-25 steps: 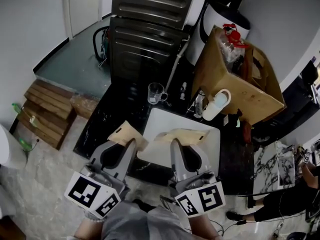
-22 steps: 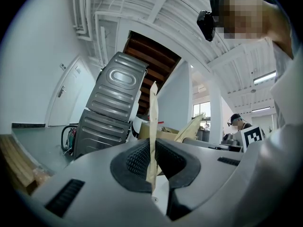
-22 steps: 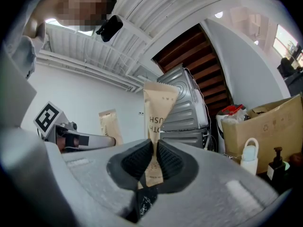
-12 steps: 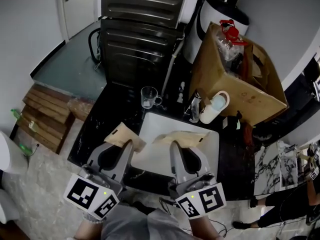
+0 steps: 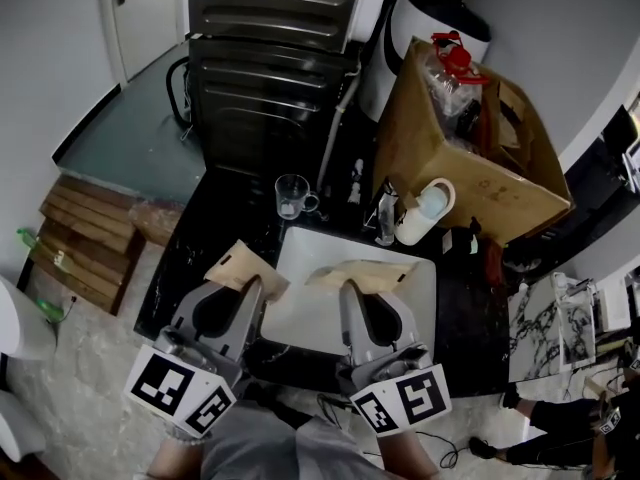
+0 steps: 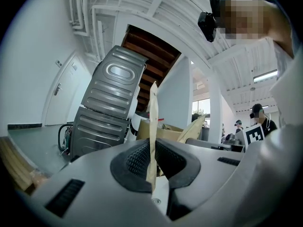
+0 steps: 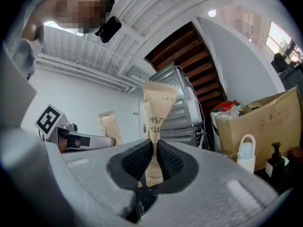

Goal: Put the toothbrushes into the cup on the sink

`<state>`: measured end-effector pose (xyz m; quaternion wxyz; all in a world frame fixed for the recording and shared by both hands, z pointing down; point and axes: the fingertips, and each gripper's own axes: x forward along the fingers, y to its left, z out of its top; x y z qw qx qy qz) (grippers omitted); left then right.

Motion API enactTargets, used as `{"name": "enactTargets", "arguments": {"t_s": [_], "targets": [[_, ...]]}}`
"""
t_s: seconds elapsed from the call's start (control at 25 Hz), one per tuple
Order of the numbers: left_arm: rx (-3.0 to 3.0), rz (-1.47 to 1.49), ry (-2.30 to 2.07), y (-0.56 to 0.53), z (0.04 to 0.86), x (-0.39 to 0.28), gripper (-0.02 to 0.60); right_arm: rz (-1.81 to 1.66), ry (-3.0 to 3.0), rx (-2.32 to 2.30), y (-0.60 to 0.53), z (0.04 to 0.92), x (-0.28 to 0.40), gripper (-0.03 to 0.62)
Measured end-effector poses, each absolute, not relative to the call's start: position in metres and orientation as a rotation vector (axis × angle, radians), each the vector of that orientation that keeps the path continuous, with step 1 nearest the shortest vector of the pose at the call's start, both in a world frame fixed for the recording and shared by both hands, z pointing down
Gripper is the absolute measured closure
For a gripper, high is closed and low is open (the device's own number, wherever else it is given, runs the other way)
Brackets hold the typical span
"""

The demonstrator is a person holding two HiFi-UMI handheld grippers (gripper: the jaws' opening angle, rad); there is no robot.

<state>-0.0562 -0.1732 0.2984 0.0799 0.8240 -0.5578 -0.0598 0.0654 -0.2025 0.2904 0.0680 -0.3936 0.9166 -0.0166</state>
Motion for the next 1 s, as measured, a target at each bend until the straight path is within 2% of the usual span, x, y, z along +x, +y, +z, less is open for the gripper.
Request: {"name": "enactTargets", "arguments": {"t_s": [1.0], "targets": [[2.539, -0.167, -1.516, -0.219, 0.308, -0.092, 0.554, -0.033, 2.722, -1.310, -0.242, 0.294, 0.028, 0.565]]}}
